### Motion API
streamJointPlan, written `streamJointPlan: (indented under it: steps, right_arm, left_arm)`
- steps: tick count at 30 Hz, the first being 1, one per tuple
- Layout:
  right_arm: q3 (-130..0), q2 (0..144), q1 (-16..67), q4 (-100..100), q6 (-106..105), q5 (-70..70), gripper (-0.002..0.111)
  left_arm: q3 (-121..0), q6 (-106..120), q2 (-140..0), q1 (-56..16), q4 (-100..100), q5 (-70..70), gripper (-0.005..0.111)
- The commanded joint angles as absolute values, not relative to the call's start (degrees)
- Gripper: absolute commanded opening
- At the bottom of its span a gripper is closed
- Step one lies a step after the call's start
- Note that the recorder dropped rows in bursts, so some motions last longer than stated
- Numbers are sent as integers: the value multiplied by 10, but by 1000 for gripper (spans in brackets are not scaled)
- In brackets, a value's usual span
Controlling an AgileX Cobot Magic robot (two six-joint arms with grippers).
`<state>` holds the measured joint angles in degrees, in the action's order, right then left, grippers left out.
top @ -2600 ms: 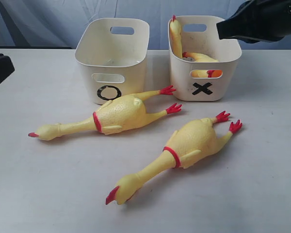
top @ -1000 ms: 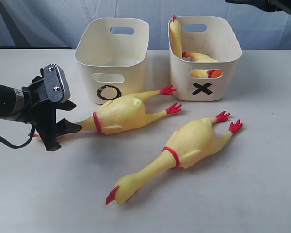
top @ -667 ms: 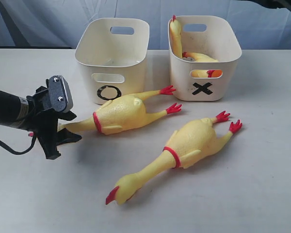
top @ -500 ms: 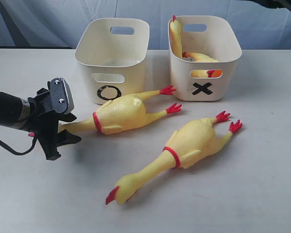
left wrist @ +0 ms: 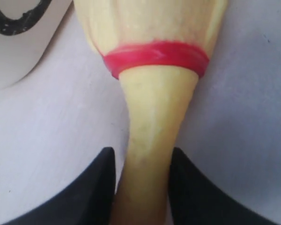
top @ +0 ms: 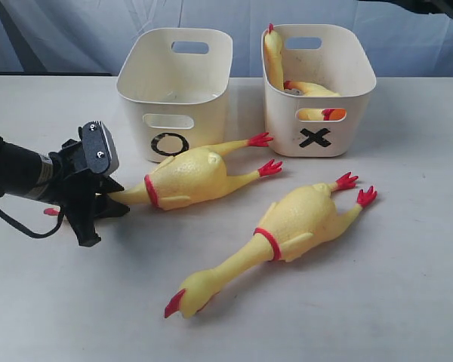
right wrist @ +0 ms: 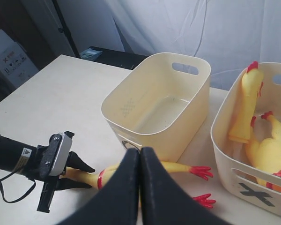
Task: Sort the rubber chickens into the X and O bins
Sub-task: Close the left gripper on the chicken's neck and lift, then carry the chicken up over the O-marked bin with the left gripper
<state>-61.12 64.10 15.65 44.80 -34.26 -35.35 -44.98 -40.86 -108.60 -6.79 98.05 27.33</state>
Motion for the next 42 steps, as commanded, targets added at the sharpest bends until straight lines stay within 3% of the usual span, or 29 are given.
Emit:
streamJointPlan:
  steps: [1,7,17,27,42]
  right_arm:
    - [-608,636,155,450,-344,-357,0]
    - [-608,636,155,450,-344,-358,0]
    - [-608,636,155,450,-344,-358,0]
    - [-608,636,155,450,-344,-358,0]
    - [-608,636,155,455,-344,-359,0]
  left_arm:
    - [-452,-416,-1087,-70,973,276,17]
    - [-452,-461,-1076,-70,975,276,0]
    - [-451,-602,-984,-69,999,272,0]
    - [-451,-631,-931,-69,999,345,0]
    - [-451,-696,-813,-69,999,317,0]
